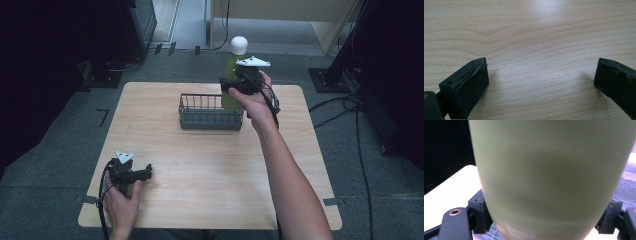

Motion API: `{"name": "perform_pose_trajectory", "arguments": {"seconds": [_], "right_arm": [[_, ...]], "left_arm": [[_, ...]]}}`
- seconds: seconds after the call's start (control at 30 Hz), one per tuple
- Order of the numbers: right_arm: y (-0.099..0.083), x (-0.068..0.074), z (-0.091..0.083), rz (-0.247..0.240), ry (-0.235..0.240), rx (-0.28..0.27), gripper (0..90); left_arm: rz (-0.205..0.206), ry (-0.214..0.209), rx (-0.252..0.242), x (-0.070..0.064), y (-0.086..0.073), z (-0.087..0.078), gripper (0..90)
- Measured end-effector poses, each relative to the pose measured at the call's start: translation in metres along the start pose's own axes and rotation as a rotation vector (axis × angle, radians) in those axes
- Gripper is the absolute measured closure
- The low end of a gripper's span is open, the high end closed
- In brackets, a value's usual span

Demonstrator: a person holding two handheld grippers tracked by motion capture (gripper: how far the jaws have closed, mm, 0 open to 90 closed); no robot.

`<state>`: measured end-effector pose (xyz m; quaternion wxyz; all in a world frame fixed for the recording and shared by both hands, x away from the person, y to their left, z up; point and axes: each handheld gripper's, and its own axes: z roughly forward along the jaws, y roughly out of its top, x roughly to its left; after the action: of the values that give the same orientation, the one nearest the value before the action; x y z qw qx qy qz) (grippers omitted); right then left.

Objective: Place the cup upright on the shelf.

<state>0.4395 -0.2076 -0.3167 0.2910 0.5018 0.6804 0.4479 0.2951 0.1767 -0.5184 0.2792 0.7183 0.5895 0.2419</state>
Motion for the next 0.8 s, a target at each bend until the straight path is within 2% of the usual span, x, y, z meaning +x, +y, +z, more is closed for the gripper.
{"name": "perform_pose_trajectory", "arguments": {"seconds": [0.17, 0.3, 0.43, 0.6, 0.67, 0.73, 0.8], "right_arm": [[0.000, 0.002, 0.009, -0.020, -0.008, -0.006, 20.4], [-0.004, 0.004, 0.019, -0.013, -0.012, 0.007, 20.4], [-0.013, 0.004, 0.025, -0.005, -0.015, -0.003, 20.4], [-0.023, 0.002, 0.033, -0.006, -0.044, -0.008, 20.4], [-0.027, -0.001, 0.039, 0.014, -0.040, 0.016, 20.4], [-0.030, -0.001, 0.040, 0.014, -0.040, 0.024, 20.4], [-0.036, -0.001, 0.046, -0.011, -0.051, 0.048, 20.4]], "left_arm": [[-0.002, 0.000, 0.000, 0.000, 0.000, 0.000, 0.0], [-0.001, -0.001, 0.000, 0.000, 0.000, 0.000, 0.0], [-0.001, -0.001, 0.000, 0.000, 0.000, 0.000, 0.0], [-0.001, -0.001, 0.001, 0.000, 0.000, 0.000, 0.0], [-0.001, -0.001, 0.001, 0.000, 0.000, 0.000, 0.0], [-0.001, -0.001, 0.001, 0.000, 0.000, 0.000, 0.0], [-0.001, -0.001, 0.001, 0.000, 0.000, 0.000, 0.0]]}}
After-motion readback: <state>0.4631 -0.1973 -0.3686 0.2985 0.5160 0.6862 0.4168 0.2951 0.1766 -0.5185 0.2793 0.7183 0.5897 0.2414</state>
